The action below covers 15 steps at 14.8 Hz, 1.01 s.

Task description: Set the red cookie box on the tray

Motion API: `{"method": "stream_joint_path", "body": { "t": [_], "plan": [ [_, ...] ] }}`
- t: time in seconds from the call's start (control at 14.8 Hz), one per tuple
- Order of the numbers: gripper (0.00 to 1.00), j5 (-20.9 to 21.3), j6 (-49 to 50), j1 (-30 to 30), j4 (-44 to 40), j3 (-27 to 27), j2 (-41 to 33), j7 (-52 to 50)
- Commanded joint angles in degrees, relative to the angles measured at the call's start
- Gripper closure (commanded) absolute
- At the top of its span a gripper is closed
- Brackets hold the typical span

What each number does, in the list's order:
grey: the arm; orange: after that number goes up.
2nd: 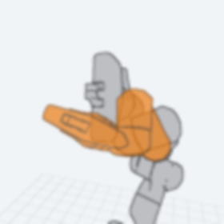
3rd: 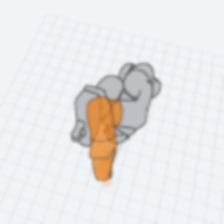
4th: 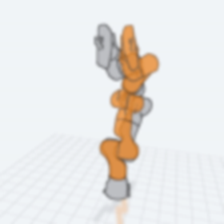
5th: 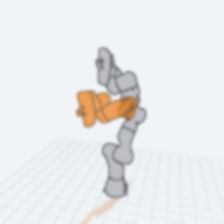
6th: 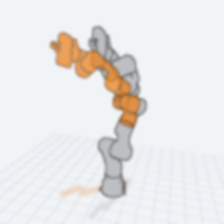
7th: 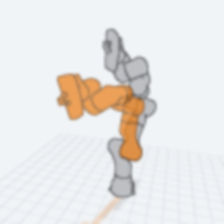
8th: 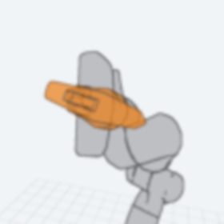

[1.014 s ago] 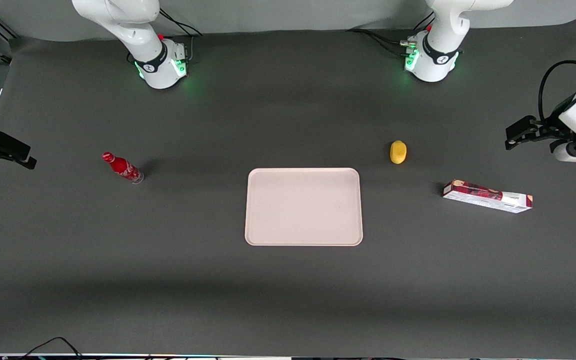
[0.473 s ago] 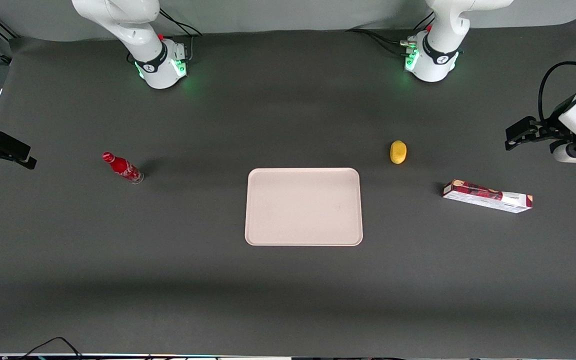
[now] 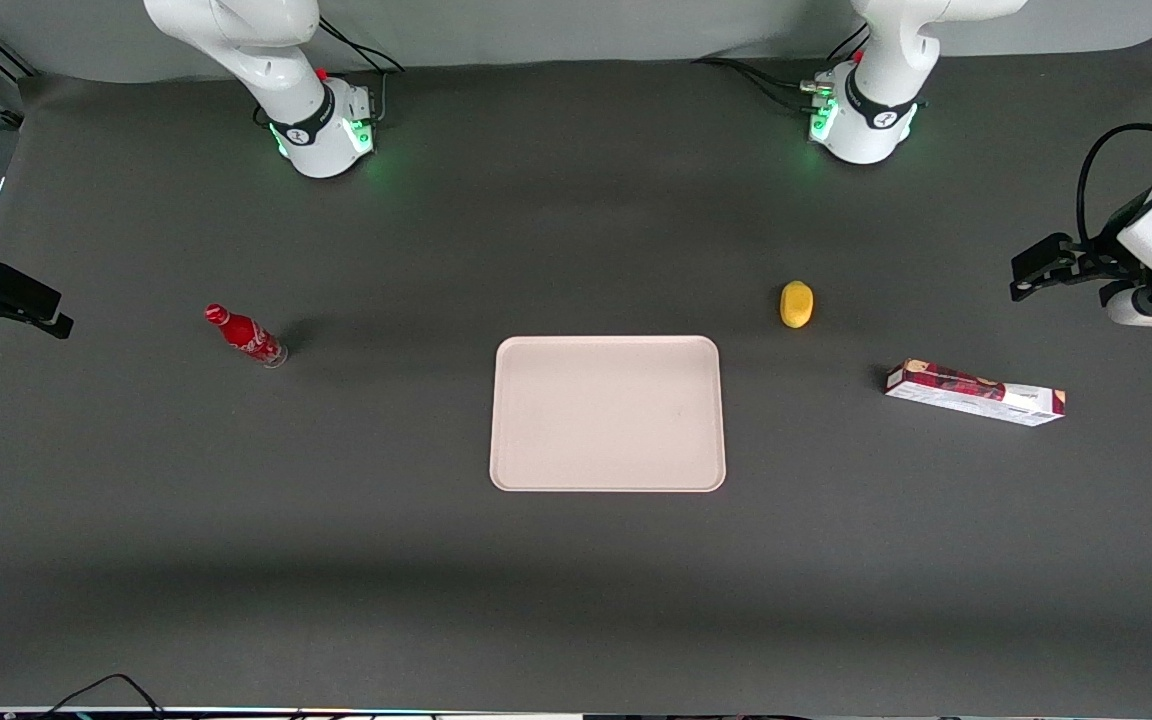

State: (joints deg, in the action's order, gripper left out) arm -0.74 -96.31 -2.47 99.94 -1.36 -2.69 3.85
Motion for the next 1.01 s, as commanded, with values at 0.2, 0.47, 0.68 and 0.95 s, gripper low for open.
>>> {"method": "stream_joint_path", "body": {
  "t": [0.2,0.47,0.68,0.95],
  "plan": [
    [0.00,0.1,1.2,-0.3,-1.7,-1.3,1.4,-0.3],
    [0.00,0.2,0.7,0.1,-1.7,-1.7,2.4,0.7],
    [0.00,0.3,0.3,0.2,-1.7,-2.1,3.1,1.1],
    [0.00,0.3,1.2,1.1,-1.7,-2.2,3.6,-8.1]
  ]
}}
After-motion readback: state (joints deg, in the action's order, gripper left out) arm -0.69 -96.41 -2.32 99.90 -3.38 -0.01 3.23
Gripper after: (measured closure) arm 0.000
